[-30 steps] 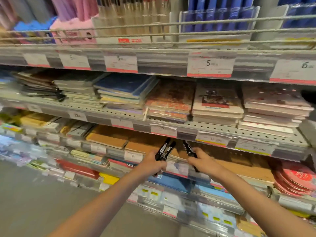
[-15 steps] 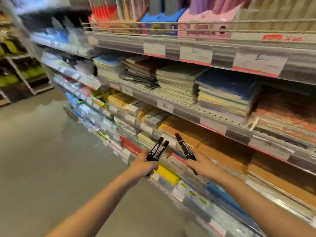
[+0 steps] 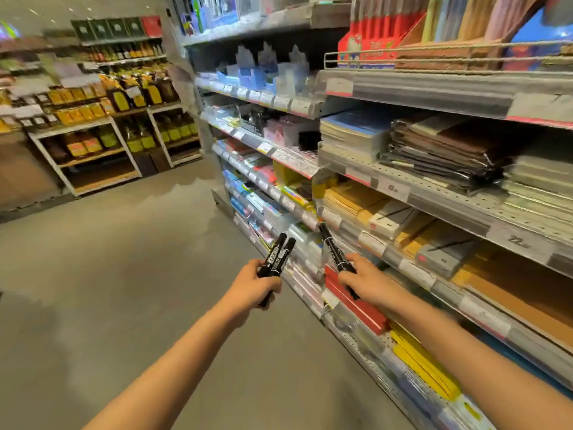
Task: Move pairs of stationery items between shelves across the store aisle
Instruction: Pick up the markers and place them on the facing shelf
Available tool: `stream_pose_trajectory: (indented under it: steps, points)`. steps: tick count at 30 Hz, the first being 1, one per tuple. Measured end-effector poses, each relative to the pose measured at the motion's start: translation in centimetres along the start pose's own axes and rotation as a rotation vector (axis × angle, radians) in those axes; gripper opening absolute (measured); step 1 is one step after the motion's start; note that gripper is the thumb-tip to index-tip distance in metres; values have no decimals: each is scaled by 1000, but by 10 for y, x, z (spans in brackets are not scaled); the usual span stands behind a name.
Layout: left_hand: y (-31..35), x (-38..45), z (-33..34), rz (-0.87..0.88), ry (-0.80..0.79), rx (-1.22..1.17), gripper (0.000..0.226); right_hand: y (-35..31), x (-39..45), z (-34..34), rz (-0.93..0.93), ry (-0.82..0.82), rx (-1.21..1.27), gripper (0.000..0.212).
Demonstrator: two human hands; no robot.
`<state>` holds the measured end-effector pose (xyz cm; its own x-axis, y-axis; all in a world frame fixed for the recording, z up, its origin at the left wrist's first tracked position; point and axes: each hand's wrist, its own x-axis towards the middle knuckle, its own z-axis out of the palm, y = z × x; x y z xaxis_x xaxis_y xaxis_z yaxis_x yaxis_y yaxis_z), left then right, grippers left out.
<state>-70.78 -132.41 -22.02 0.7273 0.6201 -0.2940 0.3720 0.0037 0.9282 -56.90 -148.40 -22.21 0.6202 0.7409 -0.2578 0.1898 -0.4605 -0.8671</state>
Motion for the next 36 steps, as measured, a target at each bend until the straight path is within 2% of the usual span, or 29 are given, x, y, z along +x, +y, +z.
stream_pose_trajectory:
  steps: [6, 14, 21, 26, 31, 36]
  points:
    - [11, 56, -57, 25, 64, -24, 31, -46, 76, 27, 0, 10, 4, 60]
    - [45, 167, -97, 67, 29, -32, 31, -87, 191, 33, -7, 51, 36, 58]
    - [104, 300, -126, 127, -53, 16, 25, -128, 314, 15, -69, 180, 15, 36]
    - [135, 377, -126, 152, -143, 67, 28, -140, 378, -6, -39, 274, -95, 38]
    - [155, 438, -107, 194, -247, 161, 32, -141, 419, -26, 57, 394, -184, 29]
    - [185, 492, -71, 284, -361, 272, 17, -143, 455, -42, 176, 561, -251, 40]
